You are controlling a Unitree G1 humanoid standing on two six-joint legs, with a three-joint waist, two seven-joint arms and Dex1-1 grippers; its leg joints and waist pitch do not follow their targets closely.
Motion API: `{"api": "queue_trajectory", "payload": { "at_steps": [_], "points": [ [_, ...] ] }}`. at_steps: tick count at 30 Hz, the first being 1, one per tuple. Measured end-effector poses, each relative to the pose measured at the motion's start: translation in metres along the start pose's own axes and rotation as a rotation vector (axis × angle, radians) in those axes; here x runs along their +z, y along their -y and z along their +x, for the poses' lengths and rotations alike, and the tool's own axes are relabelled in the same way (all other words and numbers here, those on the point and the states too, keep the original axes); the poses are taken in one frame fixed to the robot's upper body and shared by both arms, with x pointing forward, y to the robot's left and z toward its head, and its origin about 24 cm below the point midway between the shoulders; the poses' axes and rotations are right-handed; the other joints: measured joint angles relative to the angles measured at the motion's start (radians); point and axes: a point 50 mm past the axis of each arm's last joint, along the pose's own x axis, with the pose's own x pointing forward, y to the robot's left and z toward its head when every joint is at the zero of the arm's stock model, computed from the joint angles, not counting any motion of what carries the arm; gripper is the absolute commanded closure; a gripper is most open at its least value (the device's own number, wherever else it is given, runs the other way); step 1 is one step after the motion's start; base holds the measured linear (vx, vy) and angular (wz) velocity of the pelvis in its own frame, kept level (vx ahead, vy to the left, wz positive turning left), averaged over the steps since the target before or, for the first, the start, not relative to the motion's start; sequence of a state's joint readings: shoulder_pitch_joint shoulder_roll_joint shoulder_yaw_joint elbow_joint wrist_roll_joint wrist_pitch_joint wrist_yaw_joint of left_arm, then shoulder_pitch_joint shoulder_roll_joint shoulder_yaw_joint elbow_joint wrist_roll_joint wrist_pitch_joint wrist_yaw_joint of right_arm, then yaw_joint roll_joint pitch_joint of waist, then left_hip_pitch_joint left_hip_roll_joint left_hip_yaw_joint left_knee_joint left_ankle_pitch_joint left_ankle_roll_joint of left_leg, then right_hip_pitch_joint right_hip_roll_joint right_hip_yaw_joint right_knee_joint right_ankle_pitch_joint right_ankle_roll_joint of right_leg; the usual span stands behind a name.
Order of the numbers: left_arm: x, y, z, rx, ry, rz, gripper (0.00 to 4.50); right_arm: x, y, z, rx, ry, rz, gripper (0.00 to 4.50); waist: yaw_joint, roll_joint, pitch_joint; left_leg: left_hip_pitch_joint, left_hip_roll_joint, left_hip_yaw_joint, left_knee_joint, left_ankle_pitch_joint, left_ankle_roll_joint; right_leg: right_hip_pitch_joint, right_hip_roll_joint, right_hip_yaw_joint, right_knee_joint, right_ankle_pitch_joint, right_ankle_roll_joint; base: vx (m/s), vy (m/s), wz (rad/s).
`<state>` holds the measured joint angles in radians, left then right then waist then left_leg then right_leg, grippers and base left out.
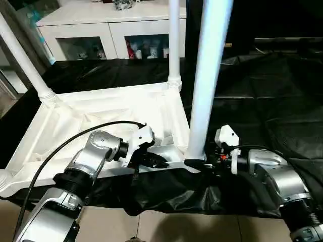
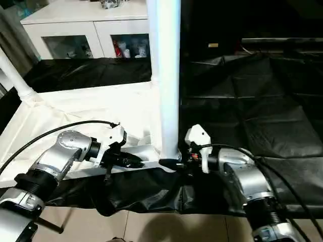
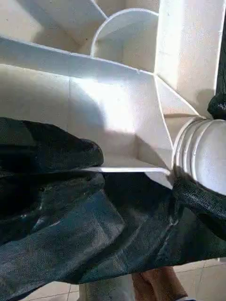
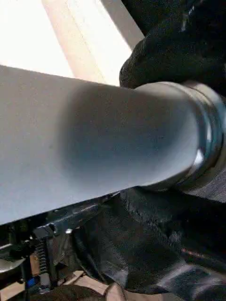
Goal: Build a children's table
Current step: Insert table leg to table base
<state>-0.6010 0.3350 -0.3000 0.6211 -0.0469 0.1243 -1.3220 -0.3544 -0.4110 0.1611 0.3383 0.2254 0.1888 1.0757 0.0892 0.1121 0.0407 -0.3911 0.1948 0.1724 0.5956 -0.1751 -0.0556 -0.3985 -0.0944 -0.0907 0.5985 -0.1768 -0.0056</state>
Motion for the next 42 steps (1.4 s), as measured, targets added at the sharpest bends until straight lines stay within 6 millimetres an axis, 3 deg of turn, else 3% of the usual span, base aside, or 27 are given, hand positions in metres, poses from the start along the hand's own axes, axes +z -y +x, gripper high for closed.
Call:
{"api": "queue_trajectory", "payload": {
  "at_steps": [6, 15, 19, 20, 25, 34, 41, 42],
  "points": [
    [0.002, -0.003, 0.004, 0.059, 0.016, -0.007, 4.5, 0.0, 0.003, 0.005, -0.079, 0.029, 0.026, 1.76, -0.002, 0.0, 0.0, 0.001, 0.0, 0.0, 0.0, 0.0, 0.0, 0.0, 0.0, 0.0, 0.001, 0.0, 0.0, 0.0, 0.0, 0.0],
    [0.021, -0.023, 0.046, 0.377, 0.073, -0.066, 4.5, 0.002, 0.033, 0.037, -0.653, 0.074, 0.131, 1.78, -0.029, -0.001, -0.001, 0.004, -0.001, -0.001, 0.0, 0.0, 0.0, 0.002, 0.0, 0.001, 0.002, 0.0, 0.0, 0.0, 0.0, 0.0],
    [0.025, -0.024, 0.055, 0.42, 0.084, -0.072, 4.5, 0.003, 0.035, 0.043, -0.725, 0.091, 0.149, 1.78, -0.03, 0.0, -0.001, 0.004, -0.002, -0.001, 0.0, 0.0, 0.0, 0.003, 0.0, 0.001, 0.001, 0.0, 0.001, 0.0, 0.0, 0.0],
    [0.025, -0.024, 0.055, 0.422, 0.083, -0.072, 4.5, 0.003, 0.035, 0.044, -0.726, 0.096, 0.147, 1.43, -0.03, 0.0, -0.001, 0.004, -0.002, -0.001, 0.0, 0.0, 0.0, 0.004, 0.0, 0.001, 0.001, 0.0, 0.001, 0.0, 0.0, 0.0],
    [0.025, -0.024, 0.055, 0.413, 0.086, -0.07, 4.5, 0.004, 0.035, 0.043, -0.693, 0.153, 0.202, 1.0, -0.03, 0.001, -0.001, 0.004, -0.002, -0.002, 0.0, 0.0, 0.0, 0.004, 0.0, 0.001, 0.001, 0.0, 0.0, 0.0, 0.0, 0.0],
    [0.011, -0.015, 0.03, 0.219, 0.064, -0.024, 4.5, -0.001, 0.022, 0.016, -0.338, 0.081, 0.038, 1.0, -0.025, 0.002, -0.002, 0.0, 0.0, -0.001, -0.001, 0.0, 0.001, 0.0, 0.0, -0.001, 0.001, -0.001, 0.001, 0.0, 0.0, 0.0],
    [0.007, -0.002, 0.019, 0.038, 0.028, 0.029, 4.5, -0.002, 0.007, 0.003, -0.072, 0.018, -0.054, 1.0, 0.004, 0.001, -0.001, 0.0, 0.0, 0.001, 0.0, 0.0, 0.0, 0.001, -0.001, 0.0, 0.0, -0.001, 0.001, 0.0, 0.0, 0.0],
    [0.007, -0.001, 0.018, 0.025, 0.025, 0.036, 4.5, -0.002, 0.006, 0.002, -0.044, 0.017, -0.055, 1.16, 0.006, 0.001, -0.001, 0.0, 0.0, 0.001, 0.0, 0.0, 0.0, 0.001, -0.001, 0.0, 0.0, -0.001, 0.001, 0.0, 0.0, 0.0]
  ]
}}
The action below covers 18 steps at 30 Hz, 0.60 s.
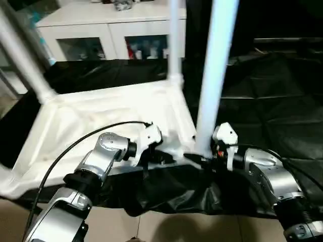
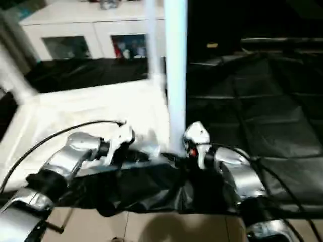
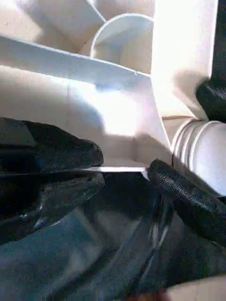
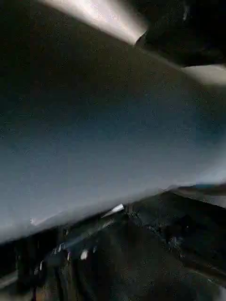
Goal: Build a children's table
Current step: Insert table leg to table base
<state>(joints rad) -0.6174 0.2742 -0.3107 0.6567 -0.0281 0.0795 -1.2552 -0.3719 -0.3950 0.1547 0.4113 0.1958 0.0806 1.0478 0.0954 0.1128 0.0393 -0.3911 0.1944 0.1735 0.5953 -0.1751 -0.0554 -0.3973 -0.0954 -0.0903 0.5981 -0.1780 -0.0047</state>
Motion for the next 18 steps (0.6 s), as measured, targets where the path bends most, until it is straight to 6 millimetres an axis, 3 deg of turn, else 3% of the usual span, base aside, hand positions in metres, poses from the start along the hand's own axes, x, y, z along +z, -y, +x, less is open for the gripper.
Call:
{"api": "queue_trajectory", "payload": {
  "at_steps": [5, 14, 16, 18],
  "points": [
    [-0.001, 0.002, -0.001, -0.025, -0.001, 0.0, 4.5, 0.001, -0.001, -0.004, 0.045, -0.015, 0.002, 1.6, 0.0, 0.0, 0.0, 0.0, 0.0, 0.0, 0.0, 0.0, 0.0, 0.0, 0.0, 0.0, 0.0, 0.0, 0.0, 0.0, 0.0, 0.0],
    [0.0, 0.003, 0.001, -0.017, 0.01, -0.005, 4.5, 0.0, -0.001, -0.003, 0.036, -0.008, 0.026, 1.73, -0.001, 0.0, 0.0, 0.0, 0.0, 0.0, 0.0, 0.0, 0.0, -0.001, 0.0, 0.0, 0.0, 0.0, 0.0, 0.0, 0.0, 0.0],
    [0.0, 0.002, 0.003, 0.003, 0.016, -0.009, 4.5, 0.0, 0.0, -0.001, 0.004, -0.001, 0.036, 1.73, -0.001, -0.001, 0.0, 0.0, 0.0, 0.0, 0.0, 0.0, 0.0, -0.001, 0.0, 0.0, 0.001, 0.0, 0.0, 0.0, 0.0, 0.0],
    [0.003, -0.006, 0.011, 0.1, 0.029, -0.034, 4.5, -0.003, 0.008, 0.009, -0.163, 0.019, 0.081, 1.73, -0.006, -0.002, 0.0, 0.002, 0.0, 0.0, 0.001, 0.0, 0.0, 0.0, 0.0, 0.0, 0.002, 0.0, -0.001, 0.0, 0.0, 0.0]
  ]
}}
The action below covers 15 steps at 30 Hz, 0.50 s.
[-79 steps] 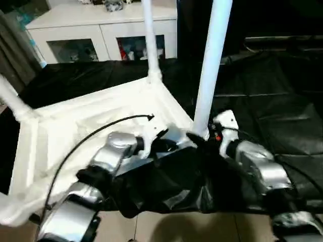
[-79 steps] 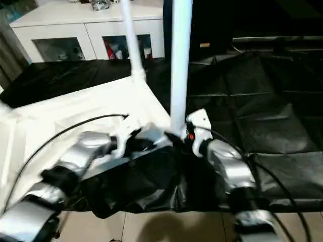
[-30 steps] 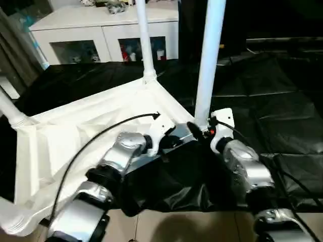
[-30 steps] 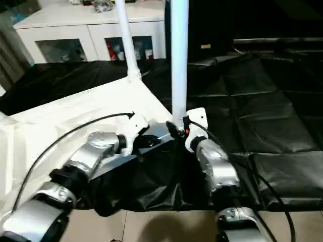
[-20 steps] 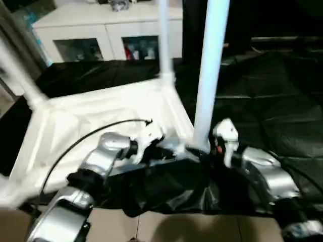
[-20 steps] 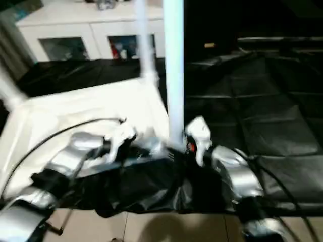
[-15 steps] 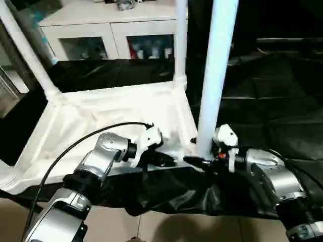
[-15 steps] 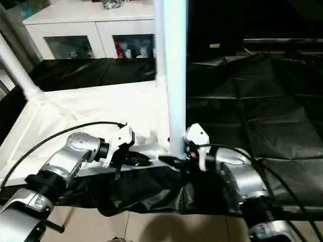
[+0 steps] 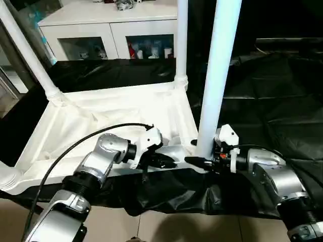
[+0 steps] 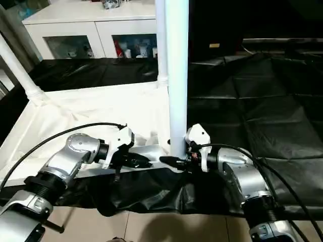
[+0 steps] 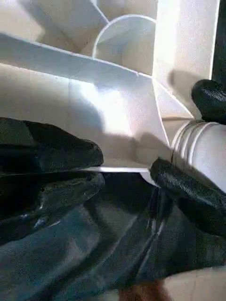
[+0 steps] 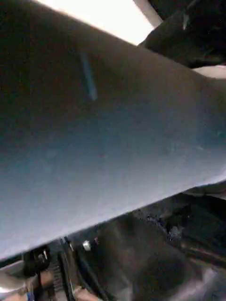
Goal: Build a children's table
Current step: Insert table leg to table base
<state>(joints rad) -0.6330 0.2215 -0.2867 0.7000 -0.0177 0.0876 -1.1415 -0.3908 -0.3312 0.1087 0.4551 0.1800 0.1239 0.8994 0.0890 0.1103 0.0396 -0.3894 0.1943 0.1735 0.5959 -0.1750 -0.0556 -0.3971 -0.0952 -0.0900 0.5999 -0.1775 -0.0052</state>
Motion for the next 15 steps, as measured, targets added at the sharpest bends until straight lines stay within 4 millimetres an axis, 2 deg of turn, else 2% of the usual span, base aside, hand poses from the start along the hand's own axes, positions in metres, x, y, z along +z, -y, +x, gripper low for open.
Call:
{"api": "queue_trajectory", "payload": {
  "at_steps": [3, 8, 12, 14, 15],
  "points": [
    [0.009, -0.007, 0.018, 0.117, 0.01, -0.024, 4.5, 0.003, 0.016, 0.011, -0.258, 0.021, 0.051, 1.73, -0.007, -0.001, 0.001, 0.001, -0.001, 0.0, 0.0, 0.0, 0.0, 0.0, 0.0, 0.001, -0.001, -0.002, 0.004, 0.0, 0.0, 0.0],
    [0.018, -0.009, 0.037, 0.226, 0.029, -0.056, 4.5, 0.006, 0.025, 0.023, -0.487, 0.051, 0.136, 1.74, -0.016, -0.001, 0.001, 0.002, -0.001, 0.0, -0.001, 0.0, 0.0, 0.001, 0.0, 0.001, -0.001, -0.002, 0.004, 0.0, 0.0, 0.0],
    [0.021, -0.01, 0.042, 0.259, 0.031, -0.067, 4.5, 0.008, 0.026, 0.031, -0.539, 0.049, 0.143, 1.74, -0.018, -0.002, 0.0, 0.002, -0.001, -0.001, -0.001, 0.0, 0.0, 0.001, 0.0, 0.001, -0.001, -0.001, 0.003, 0.0, 0.0, 0.0],
    [0.021, -0.011, 0.042, 0.256, 0.031, -0.068, 4.5, 0.008, 0.027, 0.03, -0.53, 0.057, 0.146, 1.18, -0.018, -0.002, 0.001, 0.002, -0.001, -0.001, -0.001, 0.0, 0.0, 0.001, 0.0, 0.001, -0.001, 0.001, 0.001, 0.0, 0.0, 0.0],
    [0.021, -0.011, 0.041, 0.251, 0.03, -0.066, 4.5, 0.009, 0.027, 0.03, -0.523, 0.061, 0.148, 1.18, -0.018, -0.002, 0.001, 0.001, -0.001, -0.001, -0.001, 0.0, 0.0, 0.001, 0.0, 0.001, -0.001, 0.001, 0.001, 0.0, 0.0, 0.0]
  ]
}}
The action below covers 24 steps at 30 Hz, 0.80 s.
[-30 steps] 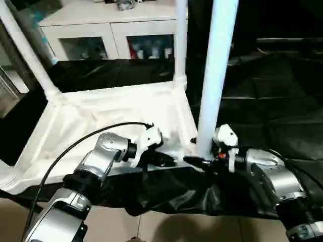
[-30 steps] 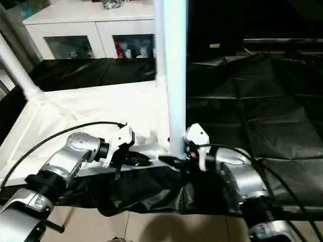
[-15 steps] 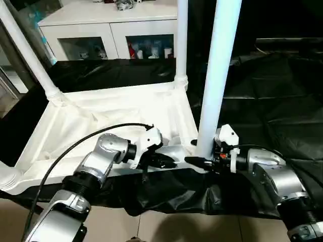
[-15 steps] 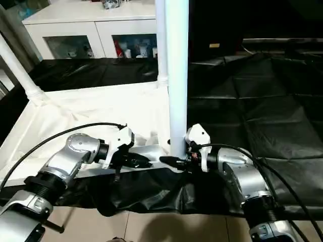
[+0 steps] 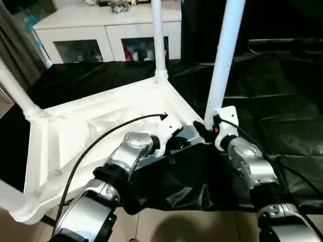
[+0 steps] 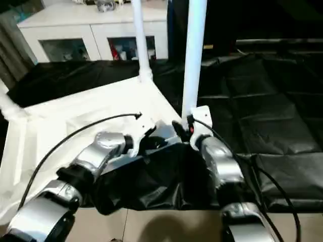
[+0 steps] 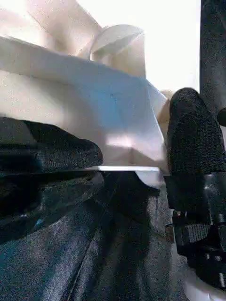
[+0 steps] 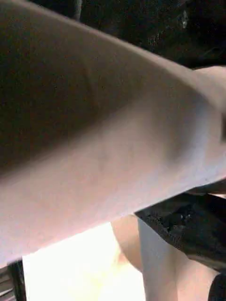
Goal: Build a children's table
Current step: Insert table leg to table base
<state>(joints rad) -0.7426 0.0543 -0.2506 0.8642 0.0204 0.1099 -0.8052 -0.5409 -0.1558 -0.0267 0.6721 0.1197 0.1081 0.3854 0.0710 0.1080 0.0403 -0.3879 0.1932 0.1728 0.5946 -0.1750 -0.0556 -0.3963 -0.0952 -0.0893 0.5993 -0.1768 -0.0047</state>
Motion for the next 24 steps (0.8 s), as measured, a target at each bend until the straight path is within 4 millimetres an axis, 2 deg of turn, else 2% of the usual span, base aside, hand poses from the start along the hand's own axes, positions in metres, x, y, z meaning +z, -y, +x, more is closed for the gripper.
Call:
{"api": "queue_trajectory", "payload": {
  "at_steps": [3, 8, 11, 17, 21, 22, 24],
  "points": [
    [-0.002, -0.004, -0.007, -0.025, -0.004, 0.009, 4.5, 0.001, -0.004, 0.0, 0.067, 0.016, 0.029, 0.86, -0.009, 0.0, 0.0, -0.001, 0.0, 0.0, 0.0, 0.0, 0.0, -0.002, 0.0, -0.001, 0.0, 0.001, -0.001, 0.0, 0.0, 0.0],
    [-0.01, -0.007, -0.025, -0.106, 0.002, 0.028, 4.5, 0.0, -0.005, -0.014, 0.266, 0.005, -0.045, 0.86, -0.012, 0.004, -0.001, -0.003, 0.001, -0.001, 0.0, 0.0, 0.0, -0.003, 0.001, -0.003, 0.0, 0.0, -0.001, 0.0, 0.0, 0.0],
    [-0.015, -0.007, -0.036, -0.177, -0.001, 0.044, 4.5, -0.001, -0.003, -0.026, 0.393, -0.019, -0.108, 0.86, -0.007, 0.005, -0.001, -0.004, 0.002, -0.001, 0.0, 0.001, 0.002, -0.004, 0.001, -0.003, -0.001, -0.001, -0.001, 0.0, 0.0, 0.0],
    [-0.02, -0.004, -0.052, -0.312, -0.033, 0.078, 4.5, -0.003, -0.003, -0.048, 0.605, -0.065, -0.192, 0.86, 0.023, 0.006, -0.001, -0.006, 0.002, 0.0, 0.003, 0.0, 0.001, -0.003, 0.0, -0.003, -0.003, 0.0, -0.001, 0.0, 0.0, 0.0],
    [-0.022, -0.003, -0.057, -0.352, -0.042, 0.074, 4.5, -0.002, 0.0, -0.055, 0.662, -0.088, -0.223, 0.86, 0.024, 0.006, -0.001, -0.007, 0.002, 0.0, 0.003, 0.0, 0.001, -0.003, 0.0, -0.003, -0.003, 0.0, -0.001, 0.0, 0.0, 0.0],
    [-0.022, -0.003, -0.057, -0.353, -0.043, 0.074, 4.5, -0.002, 0.0, -0.055, 0.665, -0.088, -0.221, 1.11, 0.024, 0.006, -0.001, -0.007, 0.002, 0.0, 0.003, 0.0, 0.001, -0.004, 0.0, -0.003, -0.002, 0.0, -0.001, 0.0, 0.0, 0.0],
    [-0.022, -0.003, -0.057, -0.354, -0.043, 0.073, 4.5, -0.002, 0.0, -0.055, 0.667, -0.089, -0.213, 1.21, 0.024, 0.006, -0.001, -0.006, 0.003, 0.0, 0.003, 0.0, 0.001, -0.004, 0.0, -0.003, -0.001, 0.0, -0.001, 0.0, 0.0, 0.0]
  ]
}}
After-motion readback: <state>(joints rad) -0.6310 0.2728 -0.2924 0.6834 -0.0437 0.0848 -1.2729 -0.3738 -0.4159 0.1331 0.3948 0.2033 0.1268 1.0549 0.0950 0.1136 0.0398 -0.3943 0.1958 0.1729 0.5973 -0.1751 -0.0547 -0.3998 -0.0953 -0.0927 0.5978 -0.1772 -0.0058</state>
